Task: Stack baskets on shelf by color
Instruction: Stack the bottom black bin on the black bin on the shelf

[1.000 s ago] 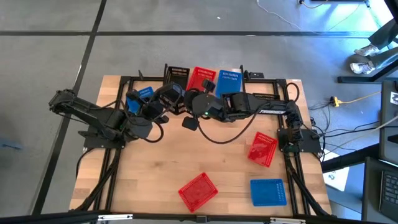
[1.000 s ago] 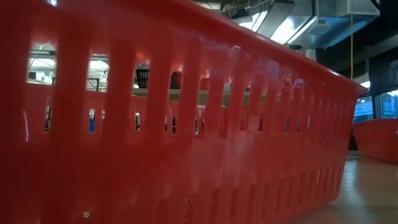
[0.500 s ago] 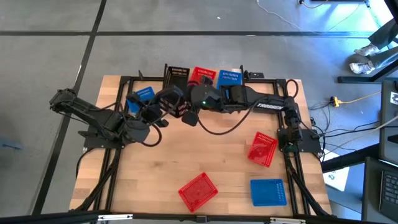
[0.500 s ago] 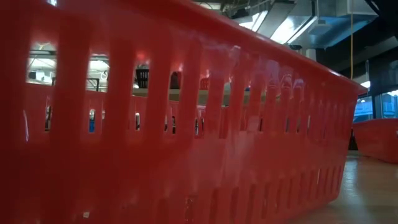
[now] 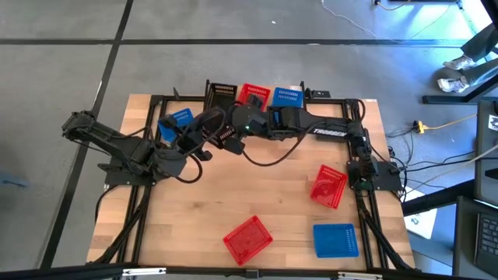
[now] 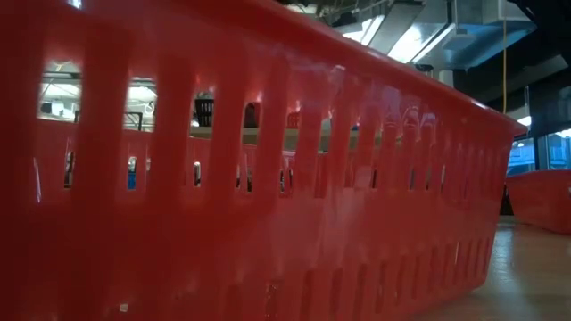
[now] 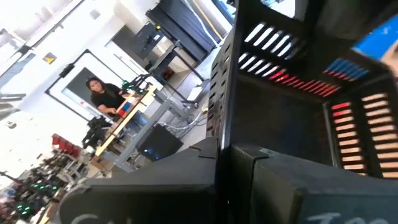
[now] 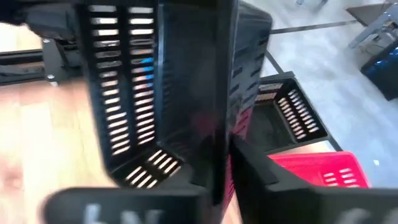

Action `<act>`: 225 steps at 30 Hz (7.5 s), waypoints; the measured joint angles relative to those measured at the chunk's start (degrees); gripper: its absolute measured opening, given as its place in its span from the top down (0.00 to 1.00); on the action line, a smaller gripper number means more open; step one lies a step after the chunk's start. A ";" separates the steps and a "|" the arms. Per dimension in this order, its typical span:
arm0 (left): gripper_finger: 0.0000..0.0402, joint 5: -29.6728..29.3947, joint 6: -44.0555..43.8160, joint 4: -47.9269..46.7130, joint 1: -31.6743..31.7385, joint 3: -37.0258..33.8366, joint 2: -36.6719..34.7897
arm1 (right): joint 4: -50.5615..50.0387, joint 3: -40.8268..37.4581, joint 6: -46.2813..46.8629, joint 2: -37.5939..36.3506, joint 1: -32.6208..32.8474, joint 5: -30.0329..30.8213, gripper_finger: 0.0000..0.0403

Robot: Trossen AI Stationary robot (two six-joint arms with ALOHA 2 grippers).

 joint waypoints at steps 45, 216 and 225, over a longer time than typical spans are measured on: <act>0.83 -4.47 20.95 16.81 -15.97 0.04 -1.55 | 0.15 0.59 10.98 -0.15 -6.46 -1.96 1.00; 0.83 -4.40 12.91 16.69 -24.81 0.04 -3.87 | 1.11 0.26 54.25 6.69 -22.86 -29.87 0.97; 0.83 -4.41 13.33 16.69 -24.81 0.04 -3.87 | 0.95 0.27 55.84 6.69 -22.86 -29.88 0.86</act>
